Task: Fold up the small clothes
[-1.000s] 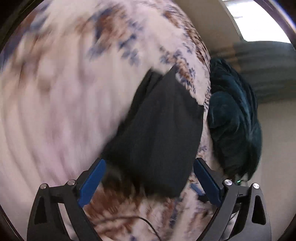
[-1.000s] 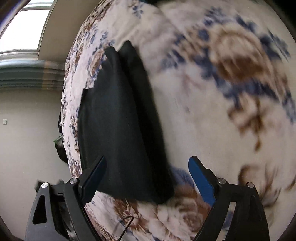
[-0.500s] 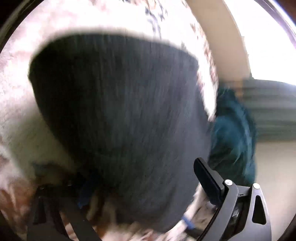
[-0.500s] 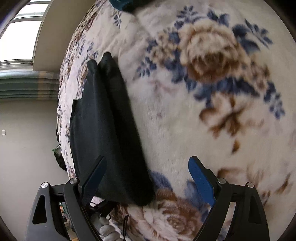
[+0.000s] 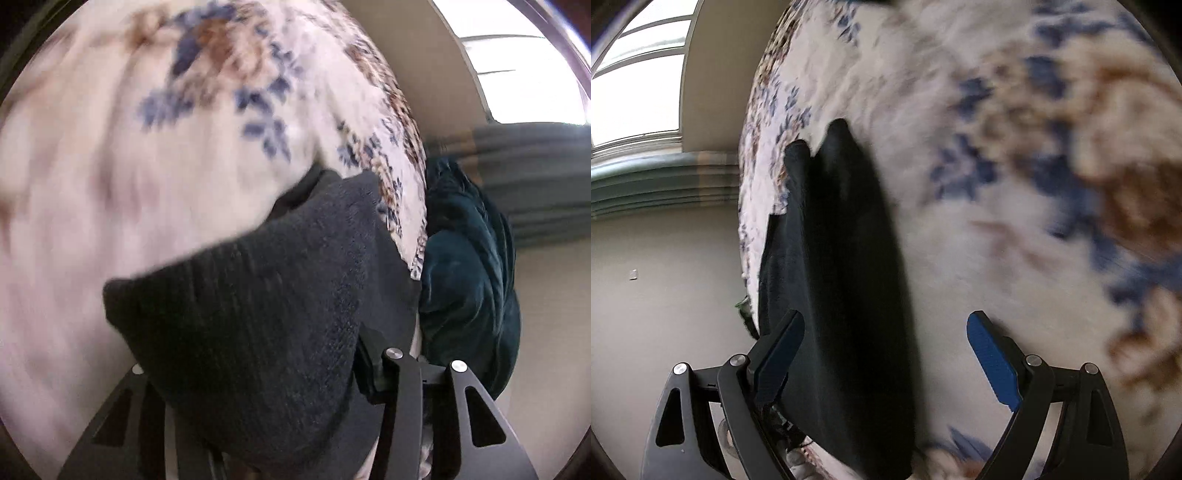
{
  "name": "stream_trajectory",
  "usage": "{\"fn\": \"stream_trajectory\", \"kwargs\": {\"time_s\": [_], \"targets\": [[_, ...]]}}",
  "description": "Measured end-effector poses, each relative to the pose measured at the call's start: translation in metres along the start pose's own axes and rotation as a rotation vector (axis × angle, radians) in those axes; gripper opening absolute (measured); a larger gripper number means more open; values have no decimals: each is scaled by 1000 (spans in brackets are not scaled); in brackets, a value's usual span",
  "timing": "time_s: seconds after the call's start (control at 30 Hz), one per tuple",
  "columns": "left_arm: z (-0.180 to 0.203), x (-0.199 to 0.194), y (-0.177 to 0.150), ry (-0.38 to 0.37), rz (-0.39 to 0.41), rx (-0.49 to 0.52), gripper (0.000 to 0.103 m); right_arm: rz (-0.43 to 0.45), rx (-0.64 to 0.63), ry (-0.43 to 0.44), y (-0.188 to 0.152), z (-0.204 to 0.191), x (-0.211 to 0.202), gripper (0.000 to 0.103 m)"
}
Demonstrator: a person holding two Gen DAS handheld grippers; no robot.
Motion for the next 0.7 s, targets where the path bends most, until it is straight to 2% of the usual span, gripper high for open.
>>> {"fn": "stream_trajectory", "kwargs": {"time_s": [0.07, 0.23, 0.33, 0.4, 0.47, 0.5, 0.53, 0.6, 0.7], "targets": [[-5, 1, 14, 5, -16, 11, 45, -1, 1, 30, 9, -4, 20, 92], [-21, 0, 0, -6, -38, 3, 46, 19, 19, 105, 34, -10, 62, 96], [-34, -1, -6, -39, -40, -41, 54, 53, 30, 170, 47, -15, 71, 96], [-44, 3, -8, -57, -39, -87, 57, 73, 20, 195, 53, -23, 78, 91], [-42, 2, -7, -51, -11, -74, 55, 59, -9, 136, 56, -28, 88, 24], [-38, 2, -6, -43, -8, -57, 55, 51, -8, 90, 56, -29, 94, 17], [-34, 0, -3, -27, -5, -29, 54, 70, -6, 72, 55, -30, 96, 17], [-26, -5, 2, -22, -8, 17, 53, 103, 5, 70, 51, -34, 92, 16], [-12, -7, 17, -5, -42, 103, 52, 168, 35, 102, 27, -37, 65, 15]]}}
Point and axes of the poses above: each gripper's, at about its wrist camera, not at the fingertips, and x roughly the way its jaws point, z to its right, y to its top, the point moved 3 cm from there along x, roughly the way its jaws point, and after that the axes turned 8 degrees about y, right-handed, at the moved point
